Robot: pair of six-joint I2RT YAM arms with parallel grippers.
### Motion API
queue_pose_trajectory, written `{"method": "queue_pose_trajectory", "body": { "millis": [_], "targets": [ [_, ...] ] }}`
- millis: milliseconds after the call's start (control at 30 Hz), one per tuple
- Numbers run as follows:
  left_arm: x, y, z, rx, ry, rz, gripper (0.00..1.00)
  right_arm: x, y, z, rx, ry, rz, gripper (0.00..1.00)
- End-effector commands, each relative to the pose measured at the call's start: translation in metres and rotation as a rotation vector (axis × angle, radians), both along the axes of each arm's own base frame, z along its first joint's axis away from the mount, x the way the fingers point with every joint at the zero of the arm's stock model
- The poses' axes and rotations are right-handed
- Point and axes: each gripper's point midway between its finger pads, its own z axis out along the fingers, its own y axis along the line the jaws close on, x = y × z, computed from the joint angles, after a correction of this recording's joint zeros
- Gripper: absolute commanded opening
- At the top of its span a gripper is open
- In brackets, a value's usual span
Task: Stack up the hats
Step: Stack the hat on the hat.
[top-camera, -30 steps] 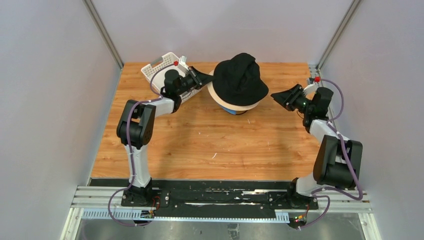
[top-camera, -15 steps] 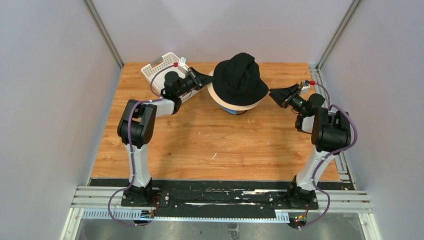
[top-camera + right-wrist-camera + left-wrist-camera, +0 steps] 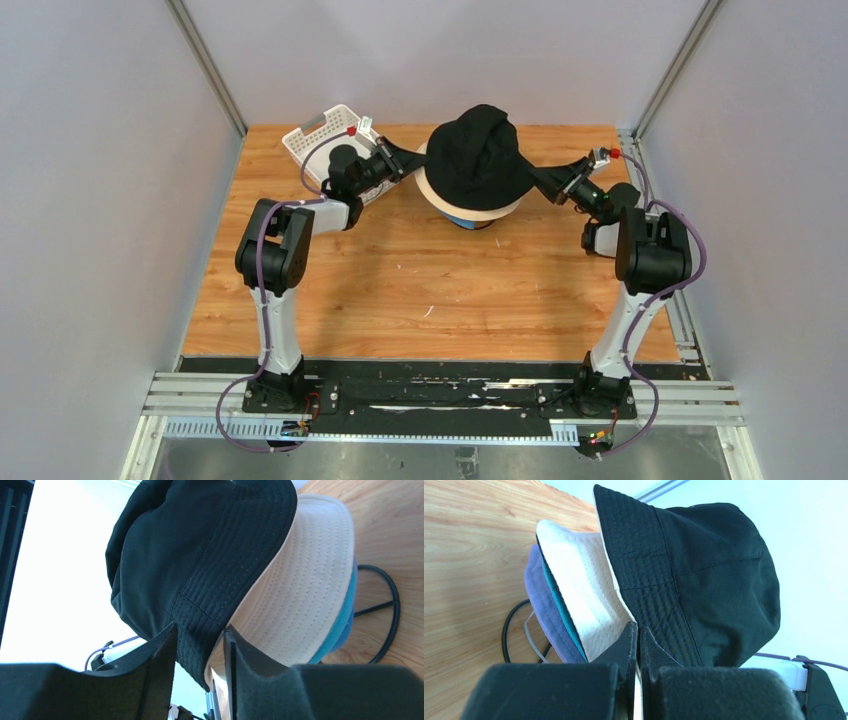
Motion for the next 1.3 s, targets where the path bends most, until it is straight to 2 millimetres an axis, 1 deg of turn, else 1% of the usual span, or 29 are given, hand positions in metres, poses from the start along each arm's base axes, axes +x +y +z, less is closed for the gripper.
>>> {"method": "queue_pose_trajectory", "body": {
  "millis": [0, 133, 167, 200, 367, 533, 700, 900, 1267],
  "targets": [
    [-0.002, 0.002, -0.029, 0.039, 0.04, -0.016, 0.0, -0.001, 0.013, 0.019, 0.0, -0.081, 0.044, 0.33],
    [-0.002, 0.004, -0.038, 0.059, 0.061, -0.005, 0.0, -0.001, 0.015, 0.017, 0.003, -0.076, 0.046, 0.06],
    [-0.001, 0.006, -0.041, 0.066, 0.067, 0.003, 0.0, -0.001, 0.015, 0.016, 0.002, -0.072, 0.046, 0.02],
    [-0.002, 0.007, -0.044, 0.074, 0.077, 0.008, 0.0, -0.001, 0.016, 0.014, 0.001, -0.07, 0.045, 0.01],
    [-0.007, 0.017, -0.072, 0.154, 0.141, 0.052, 0.0, -0.002, 0.016, 0.004, -0.005, -0.056, 0.041, 0.01],
    [-0.012, 0.027, -0.098, 0.23, 0.202, 0.093, 0.0, 0.002, 0.015, -0.009, -0.007, -0.035, 0.04, 0.01],
    [-0.015, 0.028, -0.111, 0.245, 0.229, 0.094, 0.0, 0.005, 0.015, -0.022, -0.012, -0.015, 0.039, 0.01],
    [-0.02, 0.031, -0.132, 0.272, 0.263, 0.098, 0.0, 0.006, 0.015, -0.046, -0.024, 0.027, 0.036, 0.01],
    [-0.024, 0.034, -0.148, 0.29, 0.291, 0.1, 0.0, 0.005, 0.014, -0.078, -0.069, 0.103, 0.021, 0.01]
  ]
}}
